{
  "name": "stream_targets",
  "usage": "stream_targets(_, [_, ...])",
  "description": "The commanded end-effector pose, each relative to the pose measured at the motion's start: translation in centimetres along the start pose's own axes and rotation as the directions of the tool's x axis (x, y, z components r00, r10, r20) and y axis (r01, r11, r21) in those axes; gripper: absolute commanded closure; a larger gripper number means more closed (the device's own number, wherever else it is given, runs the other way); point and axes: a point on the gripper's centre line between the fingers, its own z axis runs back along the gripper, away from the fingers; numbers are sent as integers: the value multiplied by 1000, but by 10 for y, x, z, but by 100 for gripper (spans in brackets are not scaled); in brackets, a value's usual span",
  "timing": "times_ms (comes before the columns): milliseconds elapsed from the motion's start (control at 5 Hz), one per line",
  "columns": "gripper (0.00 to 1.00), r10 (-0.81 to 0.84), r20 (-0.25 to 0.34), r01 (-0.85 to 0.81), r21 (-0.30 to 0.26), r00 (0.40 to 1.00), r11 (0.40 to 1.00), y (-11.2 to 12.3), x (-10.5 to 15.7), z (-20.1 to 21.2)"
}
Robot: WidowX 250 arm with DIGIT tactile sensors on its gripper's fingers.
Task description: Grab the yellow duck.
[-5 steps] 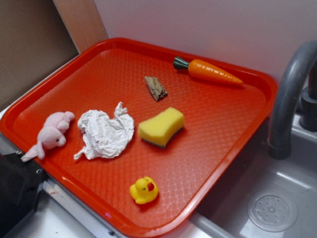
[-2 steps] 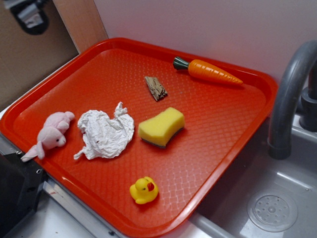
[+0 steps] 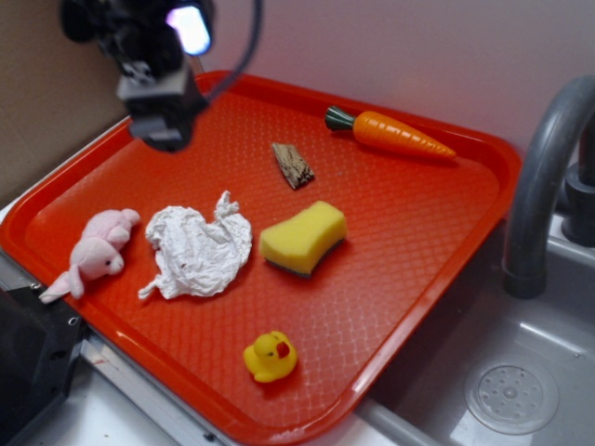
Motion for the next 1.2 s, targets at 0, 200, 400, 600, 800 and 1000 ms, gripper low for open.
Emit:
stream_targets(0, [0, -477, 32, 478, -45, 878, 877, -59, 10, -23])
stream_targets(200, [0, -689, -25, 685, -88, 724, 723, -67, -3, -43])
stream_targets(400, [0, -850, -2, 845, -109, 527, 524, -64, -9, -64])
stream_targets(600, [0, -926, 23, 920, -126, 377, 372, -68, -10, -90])
stream_targets(800, [0, -908, 61, 907, -114, 414, 406, -73, -7, -114])
stream_targets(1000, [0, -878, 76, 879, -119, 472, 462, -81, -7, -138])
